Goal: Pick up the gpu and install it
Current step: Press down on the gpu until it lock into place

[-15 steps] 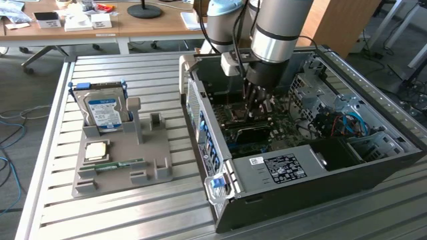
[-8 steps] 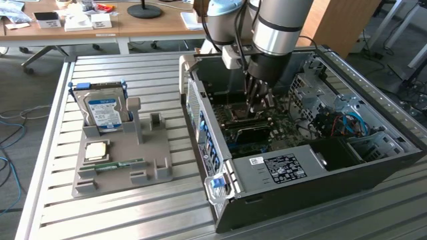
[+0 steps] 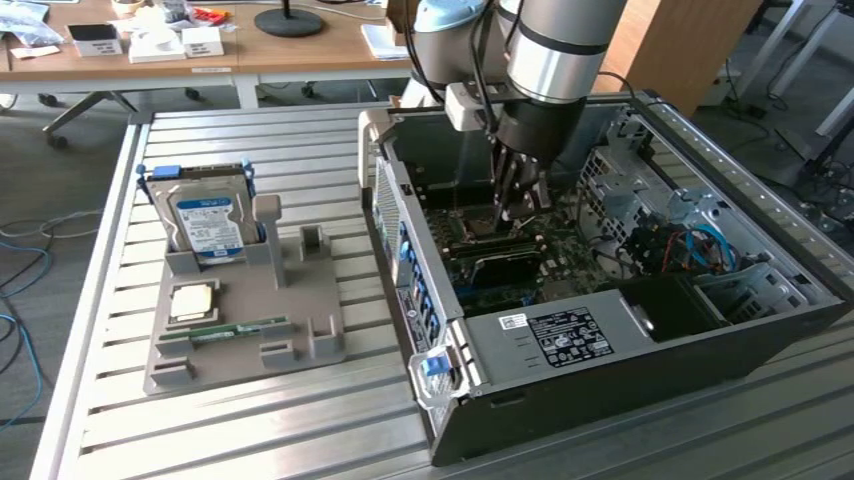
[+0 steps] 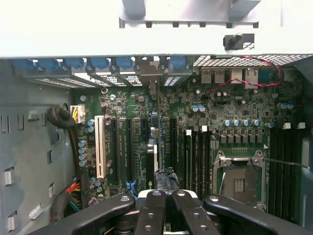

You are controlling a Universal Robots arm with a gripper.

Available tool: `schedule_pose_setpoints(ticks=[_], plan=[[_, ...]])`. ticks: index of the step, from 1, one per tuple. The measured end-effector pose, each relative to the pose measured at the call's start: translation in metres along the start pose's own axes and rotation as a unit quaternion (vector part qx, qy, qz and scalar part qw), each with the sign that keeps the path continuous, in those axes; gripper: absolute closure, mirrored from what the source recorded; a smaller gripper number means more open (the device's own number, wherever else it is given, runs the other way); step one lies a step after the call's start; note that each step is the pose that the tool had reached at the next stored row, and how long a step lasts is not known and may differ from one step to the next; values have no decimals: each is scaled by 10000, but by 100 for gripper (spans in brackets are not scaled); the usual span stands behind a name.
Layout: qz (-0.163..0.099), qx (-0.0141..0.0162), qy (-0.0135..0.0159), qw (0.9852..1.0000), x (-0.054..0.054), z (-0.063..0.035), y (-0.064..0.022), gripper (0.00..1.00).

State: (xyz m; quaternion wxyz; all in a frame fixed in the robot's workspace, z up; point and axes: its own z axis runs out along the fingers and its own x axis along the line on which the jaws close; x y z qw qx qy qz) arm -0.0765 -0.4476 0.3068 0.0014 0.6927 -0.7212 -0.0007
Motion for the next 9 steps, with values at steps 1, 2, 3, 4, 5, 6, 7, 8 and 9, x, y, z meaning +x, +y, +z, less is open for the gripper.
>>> schedule_pose_setpoints(ticks=[1, 2, 3, 4, 5, 6, 7, 8, 9], plan=[[0, 0, 0, 10000, 0, -1, 0, 89], [1, -1, 1, 10000, 0, -4, -2, 89], [0, -1, 3, 10000, 0, -10, -4, 89], [0, -1, 2, 10000, 0, -15, -6, 89], [0, 0, 0, 10000, 0, -22, -8, 89], [1, 0, 1, 10000, 0, -34, -9, 89], [0, 0, 1, 10000, 0, -47, -9, 89], [1, 0, 1, 10000, 0, -59, -10, 89], [0, 0, 0, 10000, 0, -64, -10, 89]])
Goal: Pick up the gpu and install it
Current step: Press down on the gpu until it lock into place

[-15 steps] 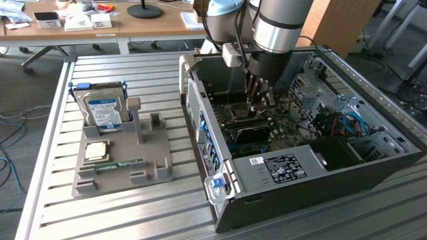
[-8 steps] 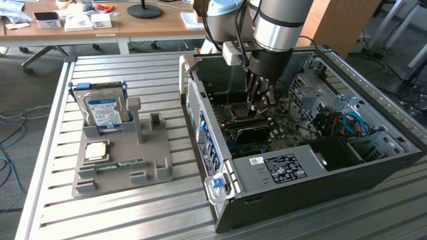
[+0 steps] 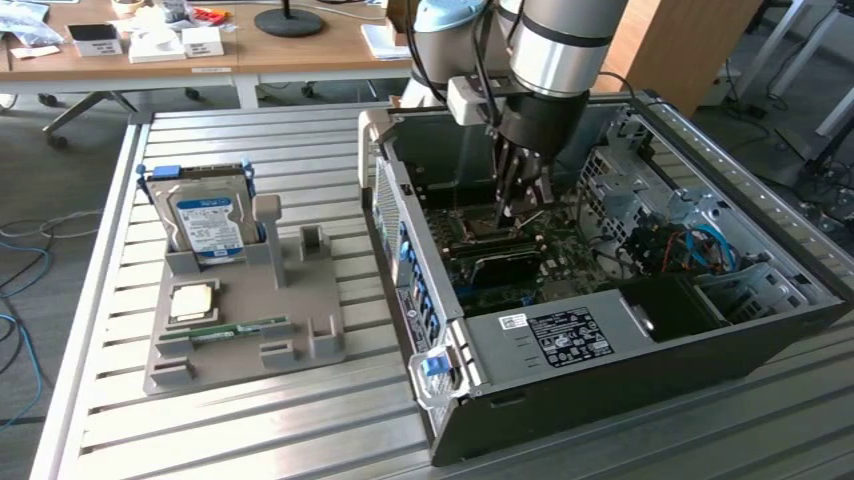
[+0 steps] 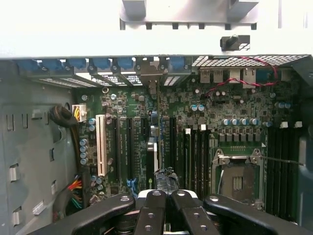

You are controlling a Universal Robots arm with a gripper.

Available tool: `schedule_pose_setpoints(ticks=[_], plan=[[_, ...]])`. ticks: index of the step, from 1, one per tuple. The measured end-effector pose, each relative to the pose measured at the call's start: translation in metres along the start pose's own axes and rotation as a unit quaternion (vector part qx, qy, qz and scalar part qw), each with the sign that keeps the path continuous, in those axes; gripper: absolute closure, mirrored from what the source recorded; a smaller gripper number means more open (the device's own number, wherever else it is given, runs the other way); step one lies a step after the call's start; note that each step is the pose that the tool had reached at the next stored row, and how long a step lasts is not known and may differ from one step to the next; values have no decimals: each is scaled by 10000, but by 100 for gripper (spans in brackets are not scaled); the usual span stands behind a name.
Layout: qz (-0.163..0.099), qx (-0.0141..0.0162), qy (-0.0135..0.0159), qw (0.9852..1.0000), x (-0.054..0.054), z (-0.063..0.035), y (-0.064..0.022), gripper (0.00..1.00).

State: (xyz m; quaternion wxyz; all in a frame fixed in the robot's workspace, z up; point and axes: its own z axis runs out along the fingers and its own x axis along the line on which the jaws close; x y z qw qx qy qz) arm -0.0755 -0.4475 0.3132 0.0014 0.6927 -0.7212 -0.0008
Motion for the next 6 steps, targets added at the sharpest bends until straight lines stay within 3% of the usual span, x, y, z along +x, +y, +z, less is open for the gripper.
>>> schedule_pose_setpoints(ticks=[6], plan=[[0, 0, 0, 10000, 0, -1, 0, 89]])
